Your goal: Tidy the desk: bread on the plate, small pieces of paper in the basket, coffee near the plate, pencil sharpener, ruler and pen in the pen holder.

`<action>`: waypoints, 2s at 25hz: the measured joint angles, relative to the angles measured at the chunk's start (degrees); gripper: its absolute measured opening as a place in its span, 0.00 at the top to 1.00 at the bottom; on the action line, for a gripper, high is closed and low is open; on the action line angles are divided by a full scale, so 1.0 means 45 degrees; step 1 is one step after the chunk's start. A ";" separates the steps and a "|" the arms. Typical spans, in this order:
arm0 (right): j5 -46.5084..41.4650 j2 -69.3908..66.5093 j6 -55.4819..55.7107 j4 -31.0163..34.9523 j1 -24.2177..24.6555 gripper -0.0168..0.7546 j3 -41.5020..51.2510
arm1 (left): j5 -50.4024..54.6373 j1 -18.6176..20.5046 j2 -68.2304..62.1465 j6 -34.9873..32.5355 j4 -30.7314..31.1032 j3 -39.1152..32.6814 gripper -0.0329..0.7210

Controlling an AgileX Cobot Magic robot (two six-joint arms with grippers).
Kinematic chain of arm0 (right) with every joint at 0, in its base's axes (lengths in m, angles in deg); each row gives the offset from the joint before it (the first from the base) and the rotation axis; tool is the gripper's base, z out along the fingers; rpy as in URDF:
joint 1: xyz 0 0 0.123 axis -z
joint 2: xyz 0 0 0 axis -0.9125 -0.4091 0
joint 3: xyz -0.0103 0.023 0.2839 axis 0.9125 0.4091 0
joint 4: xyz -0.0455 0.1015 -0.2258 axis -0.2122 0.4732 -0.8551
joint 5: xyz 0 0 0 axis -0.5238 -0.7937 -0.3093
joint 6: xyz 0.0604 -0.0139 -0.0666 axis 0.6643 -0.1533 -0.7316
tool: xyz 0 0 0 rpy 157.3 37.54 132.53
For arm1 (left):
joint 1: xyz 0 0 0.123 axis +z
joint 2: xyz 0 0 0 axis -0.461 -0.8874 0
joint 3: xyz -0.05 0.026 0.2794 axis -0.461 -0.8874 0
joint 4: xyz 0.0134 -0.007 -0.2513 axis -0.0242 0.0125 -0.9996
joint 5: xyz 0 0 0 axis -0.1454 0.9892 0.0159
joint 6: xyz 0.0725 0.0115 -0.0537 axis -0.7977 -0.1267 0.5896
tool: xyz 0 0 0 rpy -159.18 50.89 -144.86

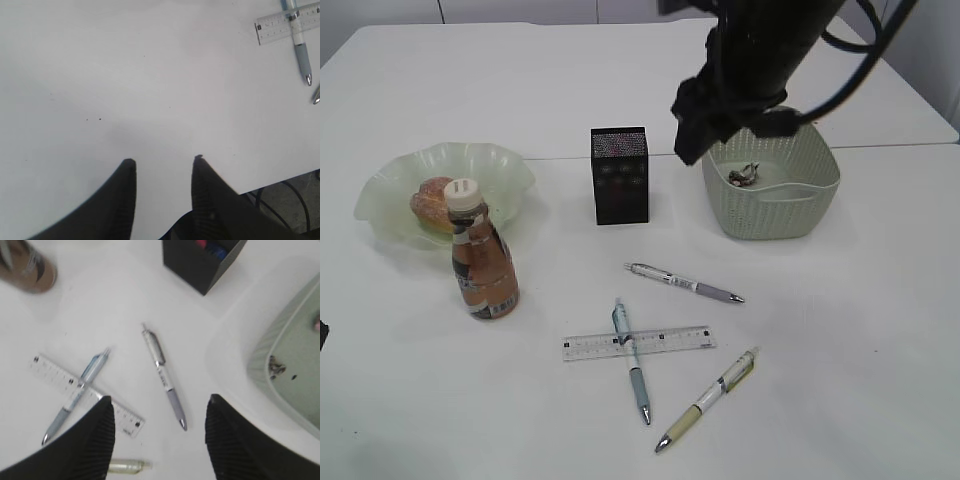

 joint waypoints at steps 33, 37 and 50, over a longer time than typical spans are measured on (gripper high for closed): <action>0.1736 -0.2795 -0.8462 0.1093 -0.2967 0.34 0.1804 | -0.0946 0.0000 0.0000 -0.0642 0.0422 0.0000 0.59; 0.2160 -0.3180 -0.8482 0.1120 -0.3025 0.33 0.1804 | -0.0946 0.0000 0.0000 -0.0748 0.0739 0.0000 0.59; 0.2419 -0.3986 -0.8805 0.1576 -0.3052 0.33 0.1581 | -0.1255 0.0000 0.0000 -0.0798 0.0824 0.0000 0.59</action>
